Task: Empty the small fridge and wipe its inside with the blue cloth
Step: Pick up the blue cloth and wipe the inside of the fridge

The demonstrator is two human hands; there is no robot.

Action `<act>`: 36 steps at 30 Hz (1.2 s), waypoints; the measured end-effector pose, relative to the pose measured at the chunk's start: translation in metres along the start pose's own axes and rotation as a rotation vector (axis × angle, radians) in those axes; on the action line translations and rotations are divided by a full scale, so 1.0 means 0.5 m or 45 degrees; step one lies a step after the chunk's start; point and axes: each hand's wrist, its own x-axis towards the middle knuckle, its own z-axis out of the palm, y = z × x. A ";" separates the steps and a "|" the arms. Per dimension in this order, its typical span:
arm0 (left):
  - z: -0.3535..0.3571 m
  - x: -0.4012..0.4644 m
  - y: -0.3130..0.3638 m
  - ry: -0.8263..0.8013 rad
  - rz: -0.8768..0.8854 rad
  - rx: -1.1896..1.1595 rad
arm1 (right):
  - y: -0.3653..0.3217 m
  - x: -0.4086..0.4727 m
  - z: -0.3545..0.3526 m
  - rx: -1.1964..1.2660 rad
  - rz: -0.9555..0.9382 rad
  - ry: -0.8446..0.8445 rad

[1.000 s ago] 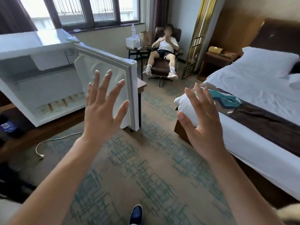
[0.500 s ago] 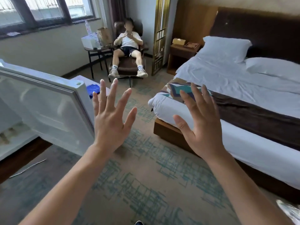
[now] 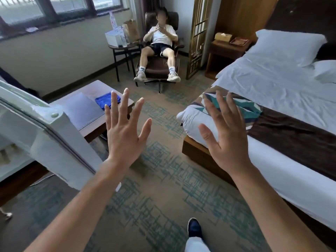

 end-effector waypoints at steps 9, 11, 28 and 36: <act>0.133 0.105 0.001 0.129 -0.216 0.188 | 0.174 0.183 0.101 0.123 -0.124 -0.044; 0.158 0.119 -0.007 0.148 -0.280 0.219 | 0.195 0.219 0.129 0.150 -0.155 -0.067; 0.376 0.339 -0.218 0.054 -0.660 0.245 | 0.200 0.543 0.470 0.205 -0.197 -0.234; 0.403 0.425 -0.369 0.077 -0.798 0.287 | 0.154 0.690 0.623 0.260 -0.255 -0.287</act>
